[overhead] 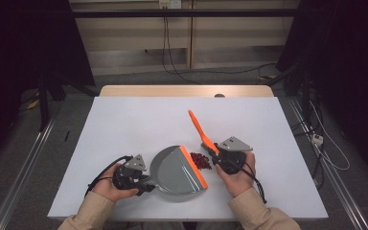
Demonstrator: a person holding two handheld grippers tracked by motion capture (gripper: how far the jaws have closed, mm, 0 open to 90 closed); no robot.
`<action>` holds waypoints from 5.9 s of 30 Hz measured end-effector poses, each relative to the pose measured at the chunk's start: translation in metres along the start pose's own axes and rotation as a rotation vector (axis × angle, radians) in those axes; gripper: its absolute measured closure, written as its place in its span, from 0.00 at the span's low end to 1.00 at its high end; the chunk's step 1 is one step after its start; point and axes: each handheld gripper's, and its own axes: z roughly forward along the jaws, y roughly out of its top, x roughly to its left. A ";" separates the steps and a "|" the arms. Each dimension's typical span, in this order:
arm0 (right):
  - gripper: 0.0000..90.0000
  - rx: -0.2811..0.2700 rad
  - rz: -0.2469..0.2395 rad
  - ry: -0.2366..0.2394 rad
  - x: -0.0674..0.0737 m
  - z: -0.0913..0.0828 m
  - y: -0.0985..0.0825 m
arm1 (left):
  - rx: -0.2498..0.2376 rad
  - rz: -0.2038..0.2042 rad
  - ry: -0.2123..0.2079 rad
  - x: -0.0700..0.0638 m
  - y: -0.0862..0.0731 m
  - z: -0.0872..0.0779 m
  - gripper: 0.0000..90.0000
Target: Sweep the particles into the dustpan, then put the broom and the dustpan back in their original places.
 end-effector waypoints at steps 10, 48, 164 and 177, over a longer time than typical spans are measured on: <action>0.79 -0.011 0.009 0.016 0.008 0.002 0.000 | 0.001 0.004 -0.008 0.001 0.000 0.000 0.70; 0.78 -0.047 0.079 0.133 0.041 0.010 0.003 | 0.015 0.017 -0.014 0.002 0.000 0.000 0.70; 0.79 -0.128 0.109 0.053 -0.031 -0.018 -0.002 | -0.201 -0.151 0.196 0.012 -0.011 -0.025 0.70; 0.79 -0.123 0.133 0.004 -0.054 -0.025 -0.008 | -0.233 -0.242 0.270 0.027 -0.019 -0.033 0.70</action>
